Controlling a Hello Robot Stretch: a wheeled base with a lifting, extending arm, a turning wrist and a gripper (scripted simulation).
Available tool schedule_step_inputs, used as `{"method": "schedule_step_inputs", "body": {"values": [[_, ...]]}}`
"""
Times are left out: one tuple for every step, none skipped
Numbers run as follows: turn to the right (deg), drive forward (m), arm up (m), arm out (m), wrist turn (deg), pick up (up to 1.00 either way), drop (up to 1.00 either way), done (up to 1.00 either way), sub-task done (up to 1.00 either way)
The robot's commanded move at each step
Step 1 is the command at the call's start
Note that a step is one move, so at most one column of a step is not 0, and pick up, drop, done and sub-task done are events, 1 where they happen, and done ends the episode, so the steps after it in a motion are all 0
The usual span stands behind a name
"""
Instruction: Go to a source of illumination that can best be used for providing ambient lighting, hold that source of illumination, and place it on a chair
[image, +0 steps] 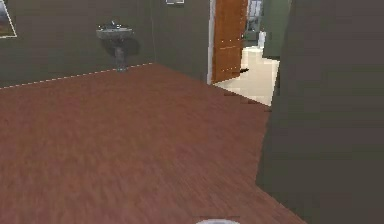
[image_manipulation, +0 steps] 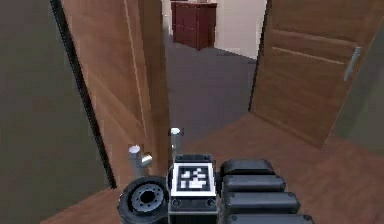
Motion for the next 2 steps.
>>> {"method": "schedule_step_inputs", "body": {"values": [[0.0,0.5,0.0,0.0,0.0,0.0,0.0,0.0,0.0],[9.0,0.0,0.0,0.0,0.0,0.0,0.0,0.0,0.0]]}}
